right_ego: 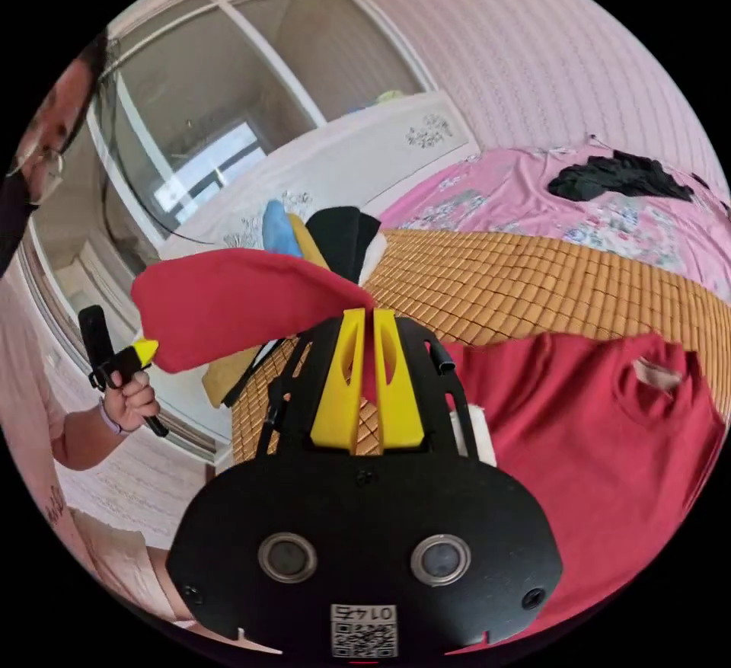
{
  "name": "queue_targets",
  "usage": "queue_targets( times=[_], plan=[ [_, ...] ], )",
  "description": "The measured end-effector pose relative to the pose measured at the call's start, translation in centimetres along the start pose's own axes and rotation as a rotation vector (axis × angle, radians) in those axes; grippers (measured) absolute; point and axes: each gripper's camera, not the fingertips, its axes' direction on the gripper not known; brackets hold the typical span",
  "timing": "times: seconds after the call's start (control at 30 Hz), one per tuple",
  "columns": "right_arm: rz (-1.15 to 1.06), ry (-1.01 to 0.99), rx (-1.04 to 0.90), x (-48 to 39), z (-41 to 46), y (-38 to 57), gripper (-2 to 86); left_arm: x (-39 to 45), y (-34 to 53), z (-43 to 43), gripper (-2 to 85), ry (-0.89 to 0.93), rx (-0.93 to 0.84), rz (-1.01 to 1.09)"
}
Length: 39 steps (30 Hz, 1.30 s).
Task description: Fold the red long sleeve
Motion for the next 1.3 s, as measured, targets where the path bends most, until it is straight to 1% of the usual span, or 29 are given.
queue_targets(
  times=[0.03,0.07,0.1,0.13,0.17,0.2,0.23,0.3,0.33,0.43,0.5,0.67,0.73,0.83,0.93,1.0,1.07,1.1,1.13,1.17,1.23,1.27,1.3],
  plan=[
    [0.030,0.030,-0.002,1.0,-1.9,1.3,2.0,2.7,-0.5,2.6,2.4,0.168,-0.027,0.006],
    [0.093,0.102,-0.026,2.9,-5.6,4.3,2.3,4.1,-0.6,4.2,2.7,0.253,-0.054,0.004],
    [0.159,0.176,-0.087,4.9,-8.9,7.6,2.8,7.2,-0.4,7.9,3.2,0.385,-0.140,0.012],
    [0.192,0.218,-0.126,5.8,-10.3,9.3,3.1,10.3,0.5,11.5,3.7,0.465,-0.233,0.027],
    [0.281,0.322,-0.226,7.8,-12.9,13.0,4.2,11.8,1.2,13.2,3.9,0.501,-0.275,0.029],
    [0.365,0.409,-0.328,9.4,-15.2,16.6,5.0,14.4,2.9,16.4,4.1,0.591,-0.359,0.026],
    [0.396,0.437,-0.367,9.9,-16.2,18.3,5.4,16.4,4.8,19.3,3.7,0.692,-0.462,0.007],
    [0.492,0.506,-0.429,11.0,-19.8,23.9,7.1,18.6,7.1,22.4,3.2,0.763,-0.595,-0.003],
    [0.519,0.512,-0.434,11.2,-20.3,25.0,7.4,19.8,8.1,23.6,2.9,0.745,-0.656,0.027],
    [0.613,0.509,-0.413,11.6,-21.5,29.2,8.6,21.0,9.2,25.4,2.0,0.662,-0.741,0.068],
    [0.644,0.499,-0.394,11.8,-20.7,31.7,9.3,21.0,9.4,26.7,1.8,0.633,-0.780,0.054],
    [0.643,0.538,-0.356,11.9,-18.6,35.0,9.9,20.7,8.5,29.8,1.2,0.486,-0.825,0.087],
    [0.652,0.543,-0.325,12.0,-18.6,35.9,9.5,21.5,8.1,31.4,1.0,0.443,-0.848,0.137],
    [0.665,0.579,-0.219,13.0,-19.8,37.0,9.6,23.6,7.4,33.4,1.1,0.414,-0.849,0.216],
    [0.716,0.703,-0.077,15.9,-22.3,38.0,10.8,25.9,7.1,35.8,1.2,0.377,-0.847,0.275],
    [0.817,0.817,0.083,19.5,-24.9,39.4,12.3,26.9,7.1,37.2,1.1,0.360,-0.852,0.291],
    [0.917,0.856,0.198,22.6,-26.6,40.8,13.1,27.8,7.5,38.5,0.9,0.322,-0.864,0.311],
    [0.976,0.866,0.268,24.7,-27.4,41.7,13.3,28.2,8.2,39.4,0.7,0.275,-0.903,0.335],
    [1.001,0.870,0.297,25.7,-27.7,42.1,13.3,28.6,9.2,40.3,0.2,0.213,-0.972,0.370],
    [1.030,0.890,0.332,27.6,-28.0,42.6,13.3,28.8,9.5,40.4,0.0,0.216,-0.967,0.382],
    [1.074,0.951,0.343,30.2,-28.0,43.3,12.9,29.3,9.5,40.0,-0.4,0.201,-0.928,0.414],
    [1.138,0.943,0.369,31.8,-28.1,44.1,12.3,29.4,9.5,40.0,-0.5,0.198,-0.930,0.424],
    [1.151,0.934,0.419,32.5,-28.3,44.7,9.6,29.6,9.4,40.1,-0.7,0.193,-0.933,0.434]
  ],
)
